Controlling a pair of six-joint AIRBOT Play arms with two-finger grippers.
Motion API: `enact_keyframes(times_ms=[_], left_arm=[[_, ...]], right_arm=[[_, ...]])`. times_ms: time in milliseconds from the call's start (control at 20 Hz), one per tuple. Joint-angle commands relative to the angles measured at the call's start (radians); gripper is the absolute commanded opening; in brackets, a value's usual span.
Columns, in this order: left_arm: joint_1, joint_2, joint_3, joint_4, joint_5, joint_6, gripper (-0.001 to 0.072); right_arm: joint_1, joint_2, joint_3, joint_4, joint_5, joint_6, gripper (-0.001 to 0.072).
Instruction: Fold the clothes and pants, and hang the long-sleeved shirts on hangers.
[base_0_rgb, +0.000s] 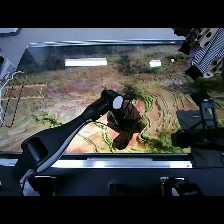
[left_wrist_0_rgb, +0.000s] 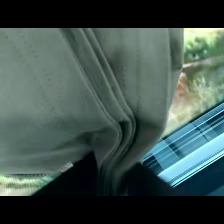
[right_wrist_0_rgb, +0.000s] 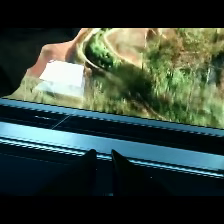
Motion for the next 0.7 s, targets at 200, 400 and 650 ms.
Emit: enact_keyframes(times_ms=[200,400,650], left_arm=[[0.132,0.181,-0.012,0.059,-0.063,0.051,0.0513],[0.279,0.336,-0.013,0.145,-0.101,0.072,0.0513],[0.445,0.423,-0.013,0.149,-0.153,0.105,0.0512]], right_arm=[[0.001,0.013,0.001,0.159,-0.190,0.364,0.0402],[0.000,-0.178,0.126,0.301,-0.338,0.452,0.0400],[-0.206,-0.401,0.351,0.408,-0.281,0.122,0.0401]])
